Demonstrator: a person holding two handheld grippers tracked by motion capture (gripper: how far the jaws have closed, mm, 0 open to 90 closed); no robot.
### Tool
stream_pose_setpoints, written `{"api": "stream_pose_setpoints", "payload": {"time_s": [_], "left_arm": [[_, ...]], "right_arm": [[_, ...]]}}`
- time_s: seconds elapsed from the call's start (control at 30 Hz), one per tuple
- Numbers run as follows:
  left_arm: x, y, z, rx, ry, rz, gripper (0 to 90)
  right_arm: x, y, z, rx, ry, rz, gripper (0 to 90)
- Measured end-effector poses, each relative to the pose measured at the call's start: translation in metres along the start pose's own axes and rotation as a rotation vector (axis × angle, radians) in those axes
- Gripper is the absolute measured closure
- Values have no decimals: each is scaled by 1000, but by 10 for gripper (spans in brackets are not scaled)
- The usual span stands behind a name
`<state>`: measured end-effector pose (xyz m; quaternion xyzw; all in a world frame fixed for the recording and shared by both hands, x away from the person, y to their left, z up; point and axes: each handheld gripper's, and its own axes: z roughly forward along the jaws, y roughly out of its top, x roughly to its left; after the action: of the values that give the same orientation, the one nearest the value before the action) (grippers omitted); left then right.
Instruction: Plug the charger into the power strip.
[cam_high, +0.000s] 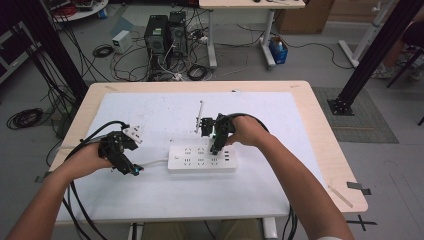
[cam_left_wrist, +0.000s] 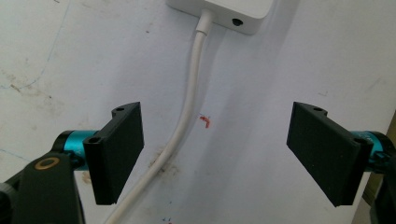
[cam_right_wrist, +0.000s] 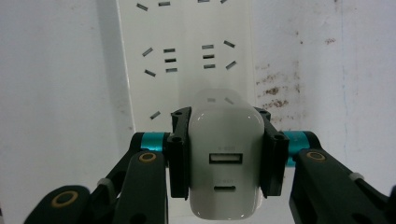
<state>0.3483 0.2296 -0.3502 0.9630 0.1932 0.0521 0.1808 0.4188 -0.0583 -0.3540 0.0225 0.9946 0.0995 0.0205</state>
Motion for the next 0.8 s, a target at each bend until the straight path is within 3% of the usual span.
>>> {"api": "stream_pose_setpoints", "payload": {"time_s": [0.43,0.8], "left_arm": [[1,-1,2,-1,-16,0,190],[1,-4,3,-10,-21,-9,190]], "right_arm": [[0,14,4,80,2,-56,622],[-1,12,4,61,17,-52,622]]}}
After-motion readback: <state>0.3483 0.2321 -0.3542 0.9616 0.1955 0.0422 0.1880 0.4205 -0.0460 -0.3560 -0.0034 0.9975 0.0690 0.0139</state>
